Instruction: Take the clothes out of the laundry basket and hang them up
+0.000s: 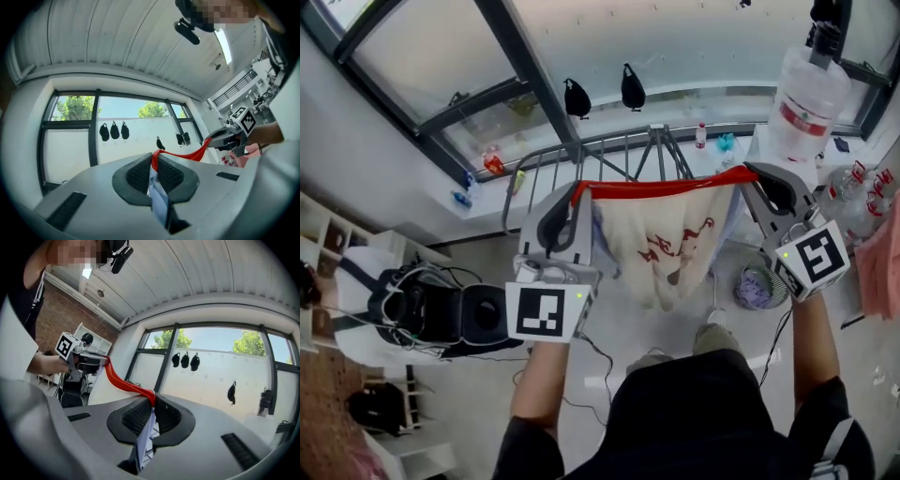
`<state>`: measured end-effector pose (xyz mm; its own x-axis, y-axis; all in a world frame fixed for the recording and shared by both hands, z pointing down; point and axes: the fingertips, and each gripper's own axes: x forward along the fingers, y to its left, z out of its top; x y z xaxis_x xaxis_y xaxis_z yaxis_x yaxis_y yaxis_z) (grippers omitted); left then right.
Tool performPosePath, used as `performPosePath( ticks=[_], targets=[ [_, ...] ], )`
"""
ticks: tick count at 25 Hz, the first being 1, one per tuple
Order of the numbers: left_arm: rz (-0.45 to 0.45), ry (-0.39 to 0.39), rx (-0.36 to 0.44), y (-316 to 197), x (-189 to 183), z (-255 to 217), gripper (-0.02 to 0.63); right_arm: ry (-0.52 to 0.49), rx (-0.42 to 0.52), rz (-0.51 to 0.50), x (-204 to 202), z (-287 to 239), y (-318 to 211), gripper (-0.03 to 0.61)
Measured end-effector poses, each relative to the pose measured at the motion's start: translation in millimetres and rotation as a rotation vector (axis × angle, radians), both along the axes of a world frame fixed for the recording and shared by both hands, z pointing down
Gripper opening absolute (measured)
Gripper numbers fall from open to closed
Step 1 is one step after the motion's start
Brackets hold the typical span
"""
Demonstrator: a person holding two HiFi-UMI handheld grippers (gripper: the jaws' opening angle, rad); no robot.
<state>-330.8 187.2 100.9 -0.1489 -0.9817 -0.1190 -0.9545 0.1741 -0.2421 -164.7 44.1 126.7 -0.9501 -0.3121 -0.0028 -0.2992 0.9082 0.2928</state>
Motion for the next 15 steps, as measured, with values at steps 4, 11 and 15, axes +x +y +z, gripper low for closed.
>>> performPosePath(
  ticks=[4, 11, 15],
  targets=[
    [-0.116, -0.004, 0.026, 45.3, -67.7, -5.8, 0.012, 0.011, 0.005, -0.131, -77.1, 0.5, 40.1, 0.014],
    [-0.307, -0.073, 0.068, 92.9, -166.9, -32.2, 0.012, -0.015, 0.047, -0.339, -186.2, -15.3, 80.5, 0.014],
    [-0.376, -0.039, 0.071, 106.3, -225.9, -34.0, 0.012, -0.022, 0.069, -0.404, -249.0, -10.9, 87.8, 0.014]
  ],
)
